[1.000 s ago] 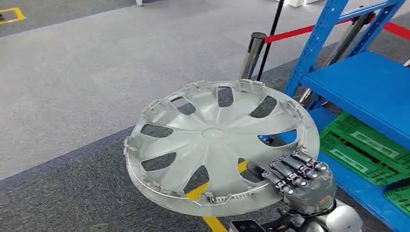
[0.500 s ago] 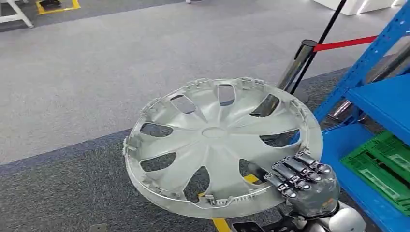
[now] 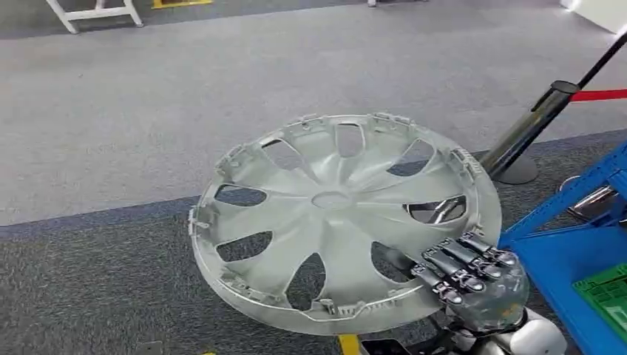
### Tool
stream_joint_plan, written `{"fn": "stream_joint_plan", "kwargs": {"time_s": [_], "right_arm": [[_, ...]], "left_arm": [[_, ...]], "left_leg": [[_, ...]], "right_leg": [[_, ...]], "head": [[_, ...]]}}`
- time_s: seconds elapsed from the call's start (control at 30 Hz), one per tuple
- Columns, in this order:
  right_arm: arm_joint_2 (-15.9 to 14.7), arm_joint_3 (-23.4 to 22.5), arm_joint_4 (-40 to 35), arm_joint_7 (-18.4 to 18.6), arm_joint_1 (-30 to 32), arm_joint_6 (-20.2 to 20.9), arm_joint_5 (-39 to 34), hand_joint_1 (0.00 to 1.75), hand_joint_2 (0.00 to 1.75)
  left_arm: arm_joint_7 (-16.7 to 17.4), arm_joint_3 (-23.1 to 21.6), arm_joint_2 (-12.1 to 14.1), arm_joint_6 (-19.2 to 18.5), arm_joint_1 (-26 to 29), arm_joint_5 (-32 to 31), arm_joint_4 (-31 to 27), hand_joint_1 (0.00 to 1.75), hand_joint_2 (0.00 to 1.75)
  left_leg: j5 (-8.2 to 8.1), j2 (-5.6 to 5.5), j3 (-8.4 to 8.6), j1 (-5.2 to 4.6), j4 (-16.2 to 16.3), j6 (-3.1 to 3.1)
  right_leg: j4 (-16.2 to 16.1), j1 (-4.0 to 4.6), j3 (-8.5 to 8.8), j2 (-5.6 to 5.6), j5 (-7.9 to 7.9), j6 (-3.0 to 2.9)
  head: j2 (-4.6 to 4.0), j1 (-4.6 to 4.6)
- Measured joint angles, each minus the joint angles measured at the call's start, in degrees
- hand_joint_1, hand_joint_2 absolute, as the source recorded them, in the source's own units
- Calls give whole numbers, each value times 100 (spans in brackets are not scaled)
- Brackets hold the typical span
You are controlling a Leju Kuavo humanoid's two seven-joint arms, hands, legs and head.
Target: Take the parts from the cabinet and place them on the table.
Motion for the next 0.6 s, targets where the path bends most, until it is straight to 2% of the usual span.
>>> {"fn": "stream_joint_plan", "kwargs": {"time_s": [0.03, 0.07, 0.1, 0.13, 0.17, 0.2, 0.23, 0.27, 0.3, 0.33, 0.37, 0.4, 0.43, 0.47, 0.53, 0.57, 0.6], "right_arm": [[0, 2, 2, 0, -11, 0, 9, 175, 175], [0, 2, 4, 0, -23, 0, 13, 175, 175], [0, 2, 4, 2, -29, 0, 0, 175, 175], [0, 2, 4, 4, -40, 0, -13, 175, 175], [0, 2, 4, 5, -45, 0, -26, 175, 175], [0, 7, 7, 2, -56, 0, -37, 175, 175], [0, 11, 13, 0, -62, 0, -35, 175, 175], [-2, 15, 22, 0, -62, 0, -30, 175, 175], [-2, 15, 26, 0, -65, 0, -24, 175, 175], [-4, 13, 26, 0, -66, 0, -20, 175, 175], [-4, 13, 26, 0, -73, 0, -22, 175, 175], [-7, 13, 26, 0, -73, 0, -22, 175, 175], [-13, 11, 26, 2, -71, 0, -26, 175, 175], [-17, 13, 26, 0, -74, 0, -20, 175, 175], [-22, 18, 26, 0, -69, 0, -11, 175, 175], [-26, 15, 24, 2, -72, 0, -6, 175, 175], [-39, 18, 24, 5, -78, 0, 0, 175, 175]], "left_arm": [[11, 17, 2, -11, 16, 15, 0, 0, 175], [11, 33, 7, -18, 25, 37, 0, 0, 175], [4, 57, 5, -28, 26, 48, 0, 0, 175], [0, 92, 5, -50, 15, 59, 0, 0, 175], [-7, 105, 7, -64, 10, 59, 0, 0, 175], [-22, 107, 7, -81, 10, 52, 0, 0, 175], [-24, 109, 7, -94, 15, 39, 0, 0, 175], [-22, 109, 9, -99, 27, 11, 0, 0, 175], [-18, 111, 13, -98, 42, -22, 0, 0, 175], [0, 111, 20, -98, 52, -37, 0, 0, 175], [11, 111, 28, -96, 60, -61, 0, 0, 175], [17, 109, 33, -96, 57, -70, 0, 0, 175], [24, 109, 35, -98, 45, -79, 0, 0, 175], [26, 109, 37, -98, 53, -96, 0, 0, 175], [31, 111, 55, -103, 95, -122, 0, 0, 175], [31, 111, 57, -114, 108, -122, 0, 0, 175], [24, 114, 59, -135, 124, -118, 0, 0, 175]], "left_leg": [[1, -60, -1, 0, -2, -34], [-57, 117, -18, -7, 71, -52], [-200, 404, -115, -34, 279, -88], [-421, 557, -309, -25, 690, -119], [-653, 636, -553, -12, 1197, -138], [-788, 662, -753, -2, 1607, -152], [-813, 670, -856, 6, 1807, -161], [-704, 673, -816, 14, 1735, -162], [-473, 691, -643, 17, 1392, -153], [-227, 743, -397, 16, 916, -135], [1, 890, -97, 4, 363, -106], [-50, 1150, 58, -59, 84, -89], [-51, 1121, 54, -74, 23, -36], [-49, 1062, 26, -83, 30, -24], [-50, 943, 14, -102, 6, 29], [-9, 874, 71, -41, -62, 81], [-8, 829, 80, -43, -71, 97]], "right_leg": [[-31, -6, 18, -60, 19, -33], [-68, -36, 50, -153, 40, -72], [-76, -30, 70, -215, 28, -105], [-75, -18, 77, -304, 15, -129], [-75, -9, 85, -391, 5, -143], [-75, -6, 89, -475, -4, -147], [-74, -5, 95, -553, -13, -151], [-74, -5, 111, -636, -28, -145], [-74, -4, 130, -714, -44, -142], [-74, -3, 157, -780, -60, -134], [-74, -1, 193, -841, -83, -115], [-73, 28, 205, -890, -109, -88], [-55, 51, 190, -931, -132, -53], [-61, 53, 197, -992, -133, -43], [-90, 40, 243, -1105, -155, 25], [-67, 11, 190, -1081, -219, 68], [78, 4, 157, -770, -322, 86]], "head": [[0, -9], [0, 0], [0, -46], [0, -35], [0, -39], [0, -37], [0, -44], [0, -42], [0, -42], [0, -39], [0, -41], [0, -37], [0, -42], [0, -28], [0, -42], [0, -46], [0, -13]]}}
